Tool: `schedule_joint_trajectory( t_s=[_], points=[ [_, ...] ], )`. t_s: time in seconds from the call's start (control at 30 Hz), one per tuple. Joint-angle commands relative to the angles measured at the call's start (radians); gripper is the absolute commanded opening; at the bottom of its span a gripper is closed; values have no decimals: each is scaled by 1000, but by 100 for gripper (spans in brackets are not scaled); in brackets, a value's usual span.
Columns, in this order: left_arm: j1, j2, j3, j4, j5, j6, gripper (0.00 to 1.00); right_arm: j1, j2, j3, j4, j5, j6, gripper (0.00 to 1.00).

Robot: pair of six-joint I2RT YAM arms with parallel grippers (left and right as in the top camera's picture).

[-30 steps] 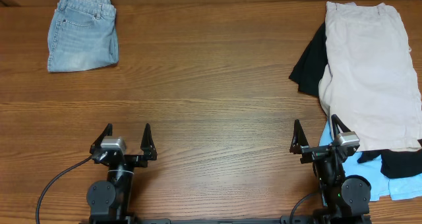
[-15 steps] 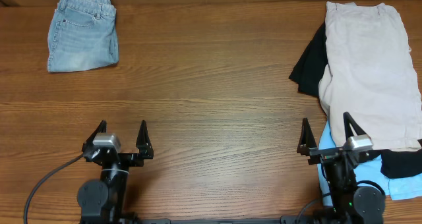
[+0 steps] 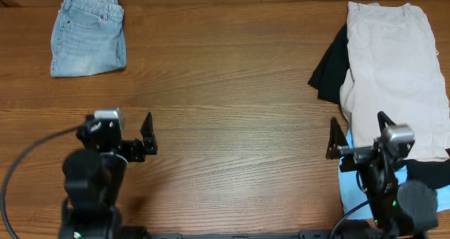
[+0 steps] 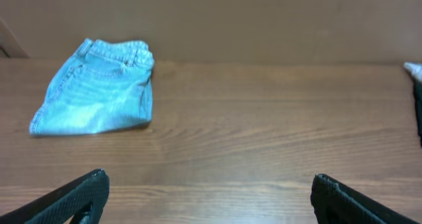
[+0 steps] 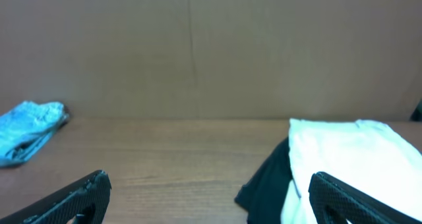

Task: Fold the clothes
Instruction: 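Raise both arms and move the right gripper over the clothes pile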

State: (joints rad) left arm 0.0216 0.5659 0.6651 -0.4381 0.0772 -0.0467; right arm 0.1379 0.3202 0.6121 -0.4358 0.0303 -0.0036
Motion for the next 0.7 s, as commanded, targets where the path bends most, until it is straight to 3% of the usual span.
schedule_joint_trajectory(
  t_s=[0.0,0.27,0.43,0.67],
  points=[
    [9,109,169,-100,-6,50,100,-5,130,143,-60,6,-4,100],
    [9,327,379,-322,2,51,100,-5,395,344,-220,-9,61,100],
    [9,417,393,-336,2,47,100,-5,551,419,-323,-43,86,100],
    [9,549,393,-336,2,43,100,-5,716,422,-331,-78,86,100]
  ],
)
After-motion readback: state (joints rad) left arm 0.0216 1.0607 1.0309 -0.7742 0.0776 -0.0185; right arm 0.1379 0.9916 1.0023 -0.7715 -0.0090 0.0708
